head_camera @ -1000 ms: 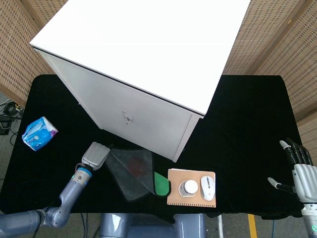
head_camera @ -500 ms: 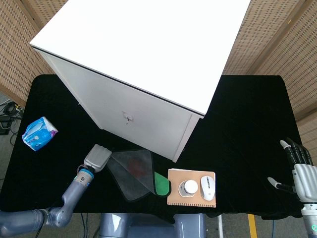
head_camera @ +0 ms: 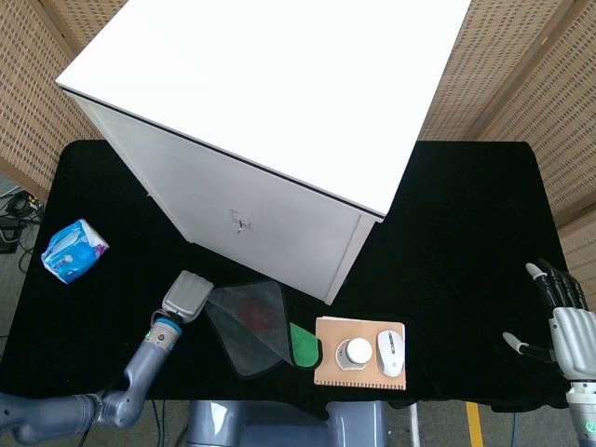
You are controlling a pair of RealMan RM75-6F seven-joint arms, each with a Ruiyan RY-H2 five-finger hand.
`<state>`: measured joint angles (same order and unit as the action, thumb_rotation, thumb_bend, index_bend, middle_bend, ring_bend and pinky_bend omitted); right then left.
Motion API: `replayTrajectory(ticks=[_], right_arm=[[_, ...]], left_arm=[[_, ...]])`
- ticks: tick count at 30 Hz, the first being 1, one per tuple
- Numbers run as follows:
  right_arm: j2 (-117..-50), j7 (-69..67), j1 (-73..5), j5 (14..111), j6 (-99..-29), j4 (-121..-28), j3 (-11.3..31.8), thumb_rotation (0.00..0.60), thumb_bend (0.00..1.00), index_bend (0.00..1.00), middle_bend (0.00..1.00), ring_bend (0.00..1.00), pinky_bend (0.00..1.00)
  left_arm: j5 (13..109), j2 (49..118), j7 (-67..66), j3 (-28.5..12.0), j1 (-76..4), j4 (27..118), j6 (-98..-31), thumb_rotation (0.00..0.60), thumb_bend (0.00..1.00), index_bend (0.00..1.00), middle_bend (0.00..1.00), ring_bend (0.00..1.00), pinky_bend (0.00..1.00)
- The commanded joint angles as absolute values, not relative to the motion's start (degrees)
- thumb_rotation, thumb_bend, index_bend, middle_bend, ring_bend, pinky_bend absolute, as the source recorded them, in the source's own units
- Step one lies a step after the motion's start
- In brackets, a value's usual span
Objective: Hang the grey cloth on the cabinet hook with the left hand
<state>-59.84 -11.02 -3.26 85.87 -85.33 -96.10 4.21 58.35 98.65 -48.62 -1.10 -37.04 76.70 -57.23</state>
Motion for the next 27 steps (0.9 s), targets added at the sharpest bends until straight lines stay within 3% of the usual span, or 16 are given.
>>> replayTrajectory(ticks=[1, 12, 17, 27], right_arm=[[-59.8, -11.0, -3.3, 85.9, -85.3, -96.1, 4.2, 0.600, 0.08, 0.00, 0.00, 0.00, 0.00], [-59.8, -11.3, -3.3, 85.7, -85.3, -96.1, 4.3, 0.600, 0.08, 0.00, 0.00, 0.00, 0.00], [-59.8, -11.2, -3.3, 86.0, -85.3, -96.1, 4.2, 0.600, 0.08, 0.00, 0.00, 0.00, 0.00], [-59.7, -11.2, -3.2, 86.0, -85.4, -96.3, 4.2, 0.600, 0.08, 0.00, 0.00, 0.00, 0.00]], left_arm=[[58.5, 98.9, -48.3, -0.9, -37.0, 76.3, -57.2, 0.600, 0.37, 0.38, 0.69, 0.52, 0.44], [64.4, 99.0, -46.4, 0.4, -36.3, 74.6, -60.8, 0.600, 0.39, 0.53, 0.74, 0.54, 0.44], [69.9, 97.4, -43.6, 1.0, -35.6, 75.9, -64.3, 0.600, 0.48, 0.59, 0.78, 0.56, 0.44], [84.2, 92.3, -39.6, 3.7, -34.3, 78.8, -73.2, 0.600, 0.51, 0.61, 0.79, 0.56, 0.44]])
